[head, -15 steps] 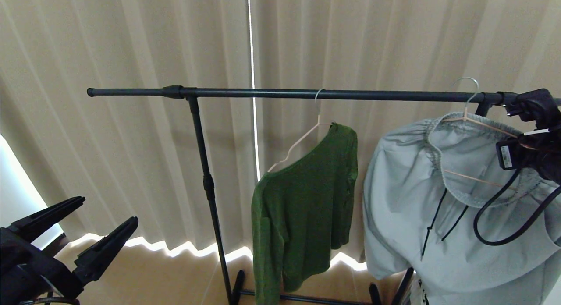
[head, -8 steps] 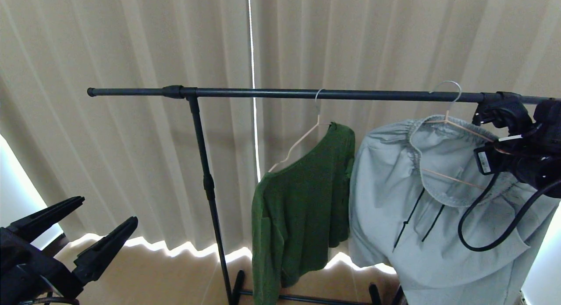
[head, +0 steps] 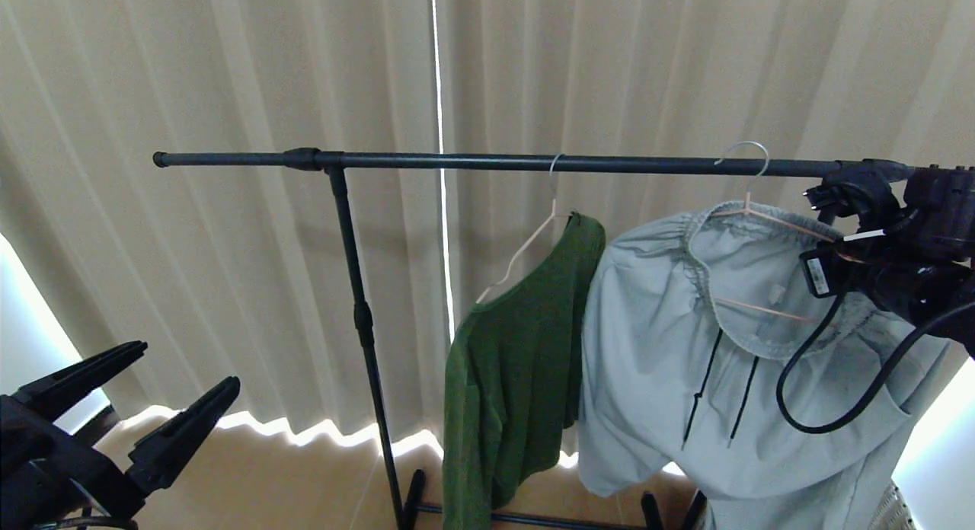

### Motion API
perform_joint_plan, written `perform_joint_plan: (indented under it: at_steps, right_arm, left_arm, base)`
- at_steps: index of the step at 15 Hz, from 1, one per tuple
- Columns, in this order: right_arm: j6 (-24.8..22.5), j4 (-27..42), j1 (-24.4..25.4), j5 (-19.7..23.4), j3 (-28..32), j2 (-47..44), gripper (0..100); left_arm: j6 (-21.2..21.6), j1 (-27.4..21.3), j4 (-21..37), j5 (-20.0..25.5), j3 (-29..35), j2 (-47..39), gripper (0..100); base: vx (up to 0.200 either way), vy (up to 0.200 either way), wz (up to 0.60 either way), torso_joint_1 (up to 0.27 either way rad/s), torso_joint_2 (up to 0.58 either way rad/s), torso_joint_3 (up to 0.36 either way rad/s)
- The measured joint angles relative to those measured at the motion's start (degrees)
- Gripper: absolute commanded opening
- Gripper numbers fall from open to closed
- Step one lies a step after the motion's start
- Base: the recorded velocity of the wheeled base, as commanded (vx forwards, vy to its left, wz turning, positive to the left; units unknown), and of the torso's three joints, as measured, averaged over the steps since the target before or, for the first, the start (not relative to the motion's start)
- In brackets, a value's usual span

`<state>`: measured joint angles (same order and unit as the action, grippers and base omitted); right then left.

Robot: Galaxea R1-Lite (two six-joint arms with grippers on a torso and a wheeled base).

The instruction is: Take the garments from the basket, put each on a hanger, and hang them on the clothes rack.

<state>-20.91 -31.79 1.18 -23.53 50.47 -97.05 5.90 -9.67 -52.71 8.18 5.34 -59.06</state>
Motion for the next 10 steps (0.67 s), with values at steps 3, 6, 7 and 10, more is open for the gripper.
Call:
perform_joint_plan:
  at_steps: [3,6,7,10]
  right_arm:
    - [0.00,0.54,-0.41,-0.22,3.33,-0.44,0]
    - [0.00,0.49,-0.50,-2.11,4.77,-2.54,0]
    - [0.00,0.40,-0.34,-2.55,4.82,-3.50,0]
    - [0.00,0.02,-0.06,-2.74,4.88,-5.44,0]
  left_arm:
    - [0.00,0.00,0.00,-0.02,0.00,0.00,100]
    - [0.06,0.00,0.00,-0.06,0.00,0.06,100]
    - [0.09,0.00,0.00,-0.09,0.00,0.16,100]
    - [0.09,0.00,0.00,-0.02,0.00,0.63,100]
  base:
    - [0.000,0.000,0.00,0.000,0.00,0.000]
    - [0.000,0.000,0.00,0.000,0.00,0.000]
    - [0.000,0.000,0.00,0.000,0.00,0.000]
    - [0.000,0.000,0.00,0.000,0.00,0.000]
